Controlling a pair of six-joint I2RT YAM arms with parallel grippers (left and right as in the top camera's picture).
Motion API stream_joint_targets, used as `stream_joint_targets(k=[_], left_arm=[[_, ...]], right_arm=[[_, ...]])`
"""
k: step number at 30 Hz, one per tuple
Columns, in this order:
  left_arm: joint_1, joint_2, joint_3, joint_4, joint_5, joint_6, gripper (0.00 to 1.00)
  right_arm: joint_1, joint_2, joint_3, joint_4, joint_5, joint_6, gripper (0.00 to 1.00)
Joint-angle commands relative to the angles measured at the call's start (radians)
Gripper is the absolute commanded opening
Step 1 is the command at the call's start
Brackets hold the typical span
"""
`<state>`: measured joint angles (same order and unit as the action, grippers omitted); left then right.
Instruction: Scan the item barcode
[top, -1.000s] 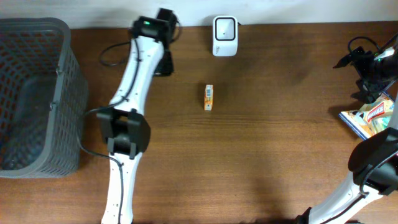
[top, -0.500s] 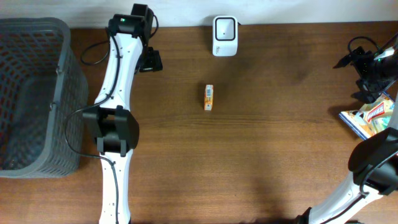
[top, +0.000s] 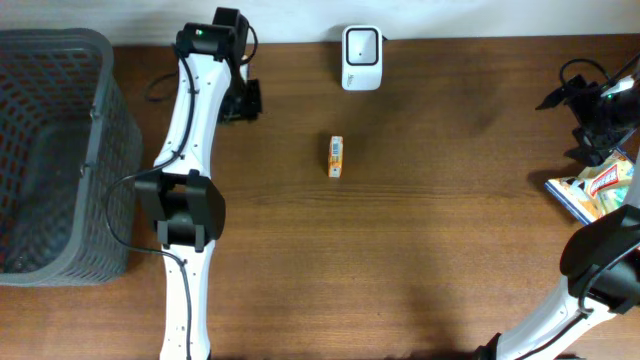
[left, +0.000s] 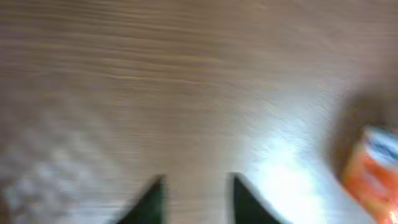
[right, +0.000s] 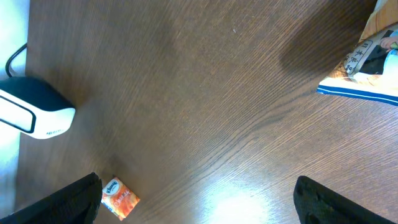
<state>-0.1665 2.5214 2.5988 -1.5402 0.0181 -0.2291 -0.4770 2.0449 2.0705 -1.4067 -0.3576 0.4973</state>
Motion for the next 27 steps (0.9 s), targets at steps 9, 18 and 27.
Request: stream_joint_targets(k=[9,18,27], left_arm=[[-0.279,-0.019,-0.093,0.071,0.282,0.126,0.00],[-0.365,-0.015,-0.108,0.213,0.116,0.027,0.00],[-0.356,-0.015,-0.311,0.351,0.019,0.026,0.00]], right_arm=[[-0.001,-0.026,0.014,0.000,-0.005,0.006,0.99],[-0.001,-0.026,0.014,0.000,-0.005,0.006,0.99],[-0.001,-0.026,0.014,0.000,-0.005,0.006,0.99]])
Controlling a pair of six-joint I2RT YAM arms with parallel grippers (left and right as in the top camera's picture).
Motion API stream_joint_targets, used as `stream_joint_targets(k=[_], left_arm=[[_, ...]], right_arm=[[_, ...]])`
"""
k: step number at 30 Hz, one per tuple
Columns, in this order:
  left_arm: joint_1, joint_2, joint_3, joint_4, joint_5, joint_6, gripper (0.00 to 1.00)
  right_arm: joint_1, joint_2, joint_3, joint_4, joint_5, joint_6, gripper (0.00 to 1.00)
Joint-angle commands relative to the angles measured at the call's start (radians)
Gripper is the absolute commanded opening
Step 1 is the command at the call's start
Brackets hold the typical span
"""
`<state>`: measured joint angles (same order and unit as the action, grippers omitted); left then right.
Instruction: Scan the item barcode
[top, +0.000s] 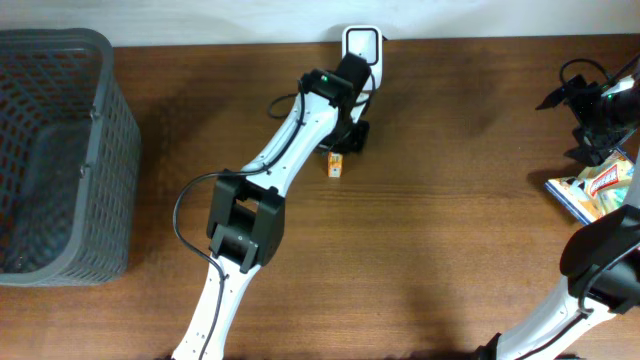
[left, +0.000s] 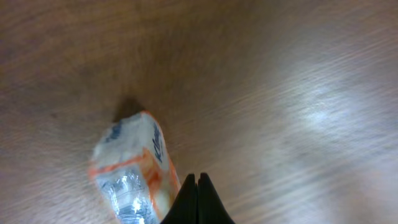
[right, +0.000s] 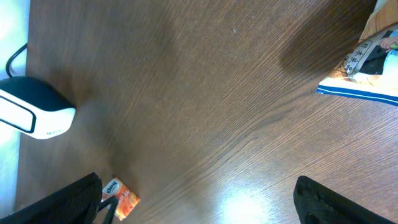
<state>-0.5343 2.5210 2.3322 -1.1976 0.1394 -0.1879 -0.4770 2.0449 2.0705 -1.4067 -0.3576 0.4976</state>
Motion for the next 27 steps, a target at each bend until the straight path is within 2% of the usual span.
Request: stream_joint_targets(k=[1,4,8,18,19,22,23,24,25,26,27], left_arm=[[0.014,-0.014,-0.044,0.000,-0.154,-0.026,0.00],[0.029,-0.026,-0.028,-0.042,-0.337,-0.073,0.00],[0.063,-0.042,0.028,-0.116,-0.490,-0.138,0.00],[0.156,-0.160,0.154,-0.240,-0.499,-0.205,0.02],[0.173,-0.176,0.156,-0.240,-0.499,-0.205,0.09],[0.210,-0.186,0.156,-0.245,-0.499,-0.205,0.43],[0.224,-0.185,0.156,-0.255,-0.499,-0.205,0.58],[0.239,-0.182,0.156,-0.264,-0.499,-0.205,0.79],[0.254,-0.182,0.156,-0.273,-0.499,-0.205,0.92],[0.268,-0.181,0.155,-0.278,-0.499,-0.205,0.99],[0.279,-0.181,0.154,-0.278,-0.497,-0.205,0.99]], right_arm=[[-0.001,-0.026,0.014,0.000,-0.005,0.005,0.99],[-0.001,-0.026,0.015,0.001,-0.005,0.005,0.99],[-0.001,-0.026,0.015,0.000,-0.005,0.005,0.99],[-0.001,-0.026,0.014,0.000,-0.005,0.005,0.99],[-0.001,-0.026,0.014,0.000,-0.005,0.005,0.99],[-0.001,-0.026,0.014,0.000,-0.005,0.005,0.99],[-0.001,-0.026,0.014,0.000,-0.005,0.005,0.99],[-0.001,-0.026,0.014,0.000,-0.005,0.005,0.99],[-0.001,-0.026,0.015,0.000,-0.005,0.005,0.98],[-0.001,-0.026,0.014,0.000,-0.005,0.005,0.99],[-0.001,-0.026,0.014,0.001,-0.005,0.005,0.99]])
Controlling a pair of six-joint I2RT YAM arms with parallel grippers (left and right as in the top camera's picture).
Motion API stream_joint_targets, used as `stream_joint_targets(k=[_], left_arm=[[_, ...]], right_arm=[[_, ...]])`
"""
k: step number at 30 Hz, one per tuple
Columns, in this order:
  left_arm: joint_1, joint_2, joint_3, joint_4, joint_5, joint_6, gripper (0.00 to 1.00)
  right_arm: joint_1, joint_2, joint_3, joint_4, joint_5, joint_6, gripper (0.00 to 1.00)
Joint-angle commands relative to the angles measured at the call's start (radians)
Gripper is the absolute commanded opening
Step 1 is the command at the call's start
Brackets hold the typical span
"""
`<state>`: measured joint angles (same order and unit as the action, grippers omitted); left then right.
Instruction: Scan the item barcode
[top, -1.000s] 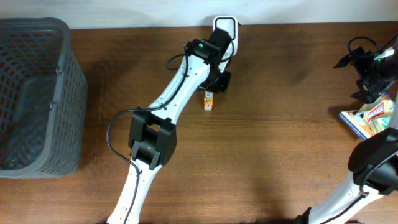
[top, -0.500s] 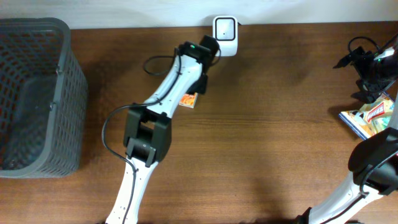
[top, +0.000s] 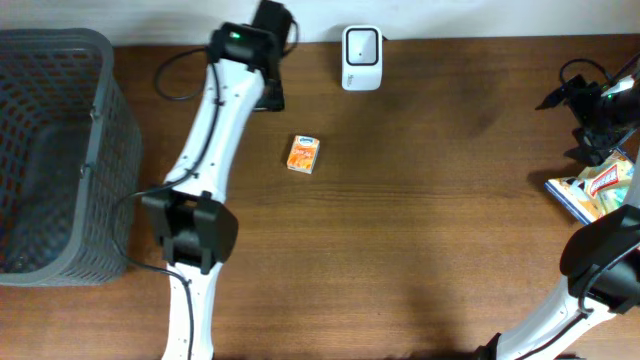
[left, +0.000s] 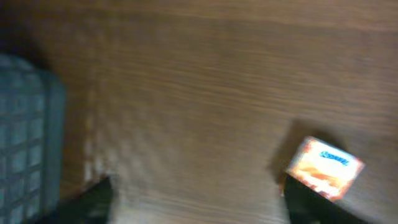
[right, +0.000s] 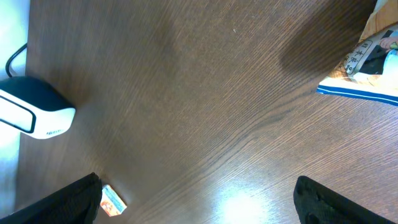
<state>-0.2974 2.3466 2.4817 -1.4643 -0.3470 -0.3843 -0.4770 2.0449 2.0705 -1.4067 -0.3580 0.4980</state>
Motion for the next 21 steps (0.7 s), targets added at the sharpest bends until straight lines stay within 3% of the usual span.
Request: stream_joint_targets(k=[1,7,11,14,21], left_arm=[[0.051,-0.006,0.004,-0.011,-0.005,-0.009,0.99],[0.085,-0.006,0.000,-0.026,0.046,-0.008,0.99],[0.089,-0.006,0.000,-0.025,0.049,-0.009,0.99],[0.089,-0.006,-0.006,-0.023,0.048,-0.009,0.99],[0.097,-0.006,-0.058,-0.021,0.045,-0.008,0.99]], right_arm=[[-0.001,-0.026,0.014,0.006,-0.004,0.005,0.99],[0.001,-0.026,0.014,0.058,-0.005,0.003,0.99],[0.081,-0.026,-0.012,0.008,-0.138,-0.240,0.99],[0.220,-0.026,-0.071,0.011,-0.155,-0.327,0.99],[0.530,-0.014,-0.129,0.244,-0.101,-0.283,0.99]])
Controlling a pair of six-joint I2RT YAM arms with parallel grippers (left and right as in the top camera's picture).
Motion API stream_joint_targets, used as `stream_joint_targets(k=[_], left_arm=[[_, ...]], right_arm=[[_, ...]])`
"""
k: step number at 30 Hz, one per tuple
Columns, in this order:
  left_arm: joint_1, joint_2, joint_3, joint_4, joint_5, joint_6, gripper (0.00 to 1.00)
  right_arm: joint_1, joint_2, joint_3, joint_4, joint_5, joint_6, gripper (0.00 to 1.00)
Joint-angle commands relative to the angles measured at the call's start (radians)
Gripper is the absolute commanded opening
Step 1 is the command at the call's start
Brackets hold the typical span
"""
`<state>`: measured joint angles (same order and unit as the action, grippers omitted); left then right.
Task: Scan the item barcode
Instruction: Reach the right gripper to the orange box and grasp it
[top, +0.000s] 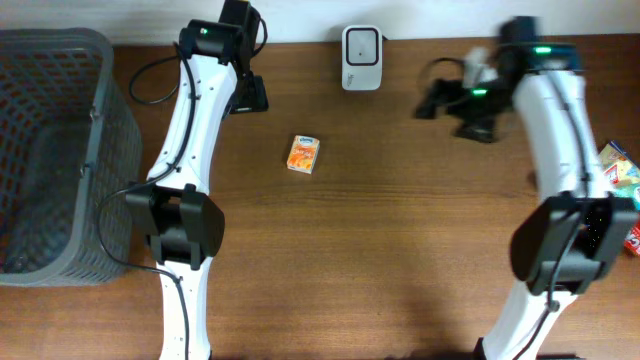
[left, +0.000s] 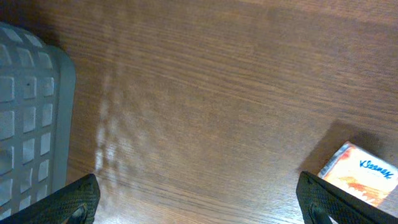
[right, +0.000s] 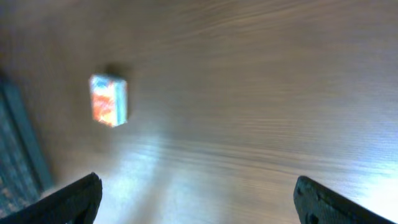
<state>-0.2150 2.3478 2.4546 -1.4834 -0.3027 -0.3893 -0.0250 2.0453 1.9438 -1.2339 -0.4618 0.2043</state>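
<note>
The item is a small orange Kleenex tissue pack (top: 304, 154) lying flat on the wooden table, also seen at the lower right of the left wrist view (left: 364, 177) and at the left of the right wrist view (right: 109, 100). A white barcode scanner (top: 361, 44) stands at the table's back edge. My left gripper (top: 248, 95) hovers back-left of the pack, open (left: 199, 202) and empty. My right gripper (top: 455, 112) hangs right of the scanner, open (right: 196, 199), holding nothing.
A grey mesh basket (top: 60, 150) fills the table's left end; its corner shows in the left wrist view (left: 25, 112). Colourful packages (top: 615, 165) lie at the far right edge. The right wrist view is blurred.
My right arm has moved from the far right edge to the back middle, right of the scanner; its camera now faces the pack. The left gripper shifted slightly. The pack lies where it was.
The pack first stood on its narrow edge at the table's middle, with my left gripper at the back left. Then that gripper was shut beside the pack. Afterwards the pack lay flat further left and the gripper was open at the back left. Now the right arm is inward.
</note>
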Motion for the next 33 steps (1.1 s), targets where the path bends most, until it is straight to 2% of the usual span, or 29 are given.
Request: stream_joint_targets(k=[1,2,3,4,7,8,10,14,19,22,33], left_arm=[[0.021,-0.007,-0.035,0.000,0.001,-0.004,0.99],[0.028,-0.007,-0.045,0.005,0.004,-0.004,0.99],[0.031,-0.007,-0.049,0.007,0.004,-0.004,0.99],[0.031,-0.007,-0.049,0.006,0.004,-0.004,1.00],[0.031,-0.007,-0.049,0.005,0.003,-0.003,0.99],[0.033,-0.007,-0.049,0.005,0.003,-0.003,0.99],[0.039,-0.007,-0.049,0.005,0.003,-0.003,0.99],[0.048,-0.007,-0.049,0.005,0.003,-0.003,0.99],[0.065,-0.007,-0.049,0.005,0.003,-0.003,0.99],[0.065,-0.007,-0.049,0.011,0.003,-0.004,0.99],[0.066,-0.007,-0.049,0.011,0.004,-0.003,0.99]], right_arm=[[0.110,-0.010,-0.006,0.101,0.003,0.039,0.99],[0.166,0.001,-0.020,0.170,0.003,0.072,0.97],[0.198,0.010,-0.027,0.206,0.006,0.076,0.87],[0.237,0.027,-0.034,0.243,0.030,0.105,0.82],[0.324,0.082,-0.039,0.302,0.100,0.214,0.78],[0.357,0.111,-0.039,0.333,0.104,0.240,0.73],[0.391,0.149,-0.039,0.363,0.104,0.273,0.69],[0.424,0.222,-0.039,0.386,0.103,0.357,0.48],[0.423,0.254,-0.063,0.404,0.087,0.359,0.47],[0.431,0.254,-0.103,0.472,0.025,0.358,0.47],[0.449,0.255,-0.242,0.679,0.013,0.407,0.47]])
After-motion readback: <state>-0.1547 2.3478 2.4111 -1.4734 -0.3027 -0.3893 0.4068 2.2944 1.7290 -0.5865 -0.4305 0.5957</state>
